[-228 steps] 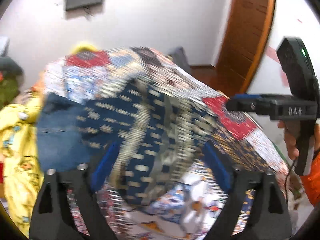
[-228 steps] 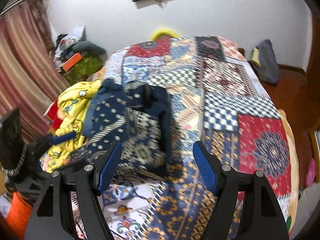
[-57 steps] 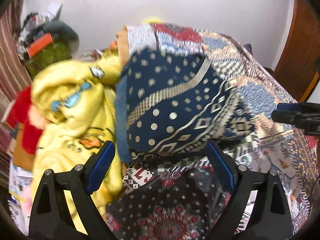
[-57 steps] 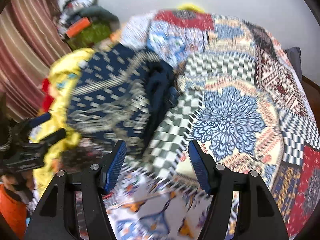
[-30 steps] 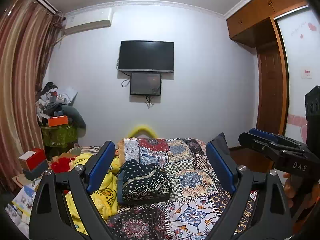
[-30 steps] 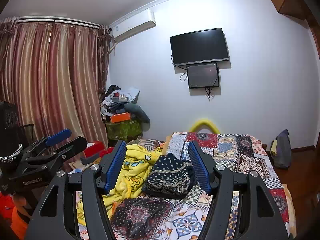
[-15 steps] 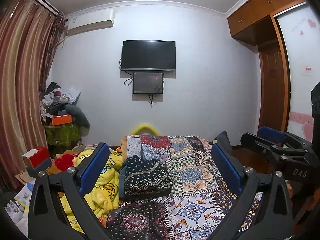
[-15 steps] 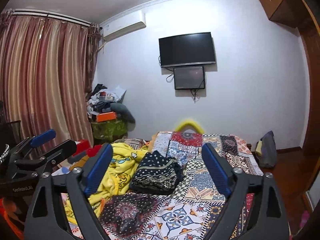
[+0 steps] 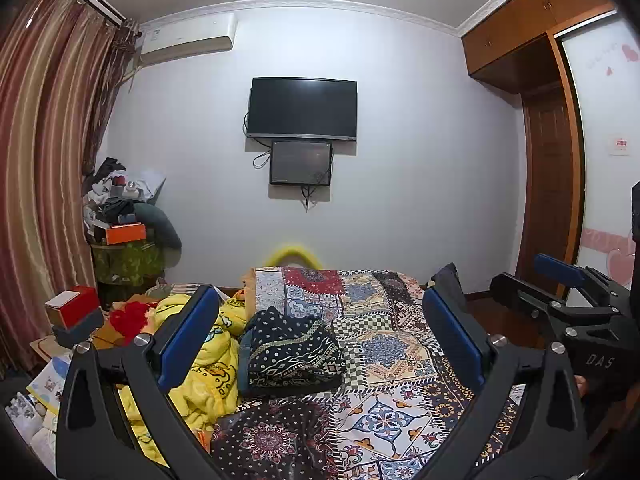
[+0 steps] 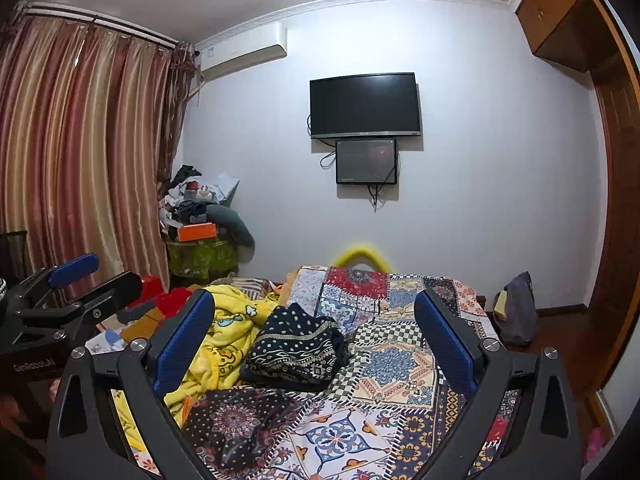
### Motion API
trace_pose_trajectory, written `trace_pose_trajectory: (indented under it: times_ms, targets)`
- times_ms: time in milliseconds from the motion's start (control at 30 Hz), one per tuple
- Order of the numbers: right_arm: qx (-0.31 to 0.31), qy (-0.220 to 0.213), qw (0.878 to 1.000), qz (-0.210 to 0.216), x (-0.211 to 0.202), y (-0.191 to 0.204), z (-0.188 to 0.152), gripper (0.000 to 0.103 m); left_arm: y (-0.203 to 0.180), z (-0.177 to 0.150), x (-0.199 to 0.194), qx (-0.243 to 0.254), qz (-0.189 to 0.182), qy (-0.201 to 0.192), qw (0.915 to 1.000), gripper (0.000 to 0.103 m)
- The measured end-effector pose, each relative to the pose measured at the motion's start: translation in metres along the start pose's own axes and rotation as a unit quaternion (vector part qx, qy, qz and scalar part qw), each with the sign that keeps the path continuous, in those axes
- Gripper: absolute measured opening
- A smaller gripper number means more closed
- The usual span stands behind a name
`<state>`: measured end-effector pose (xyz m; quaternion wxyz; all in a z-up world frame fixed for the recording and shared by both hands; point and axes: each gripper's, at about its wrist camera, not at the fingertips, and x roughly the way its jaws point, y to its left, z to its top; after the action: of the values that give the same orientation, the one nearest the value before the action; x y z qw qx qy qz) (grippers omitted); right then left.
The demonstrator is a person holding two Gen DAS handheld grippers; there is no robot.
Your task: Fold large clothes
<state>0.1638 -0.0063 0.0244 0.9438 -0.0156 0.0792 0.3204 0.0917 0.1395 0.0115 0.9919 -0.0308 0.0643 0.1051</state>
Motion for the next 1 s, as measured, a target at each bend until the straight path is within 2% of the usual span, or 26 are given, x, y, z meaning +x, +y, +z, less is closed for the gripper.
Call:
trace_pose_trajectory:
  times_ms: [1000]
  targets:
    - [0.009, 0.004, 1.0, -0.001, -0.0058, 0.0034, 0.0023, 0.1, 0.0047, -0.0014, 0.0033, -0.003, -0.002, 0.005, 1.0, 0.102]
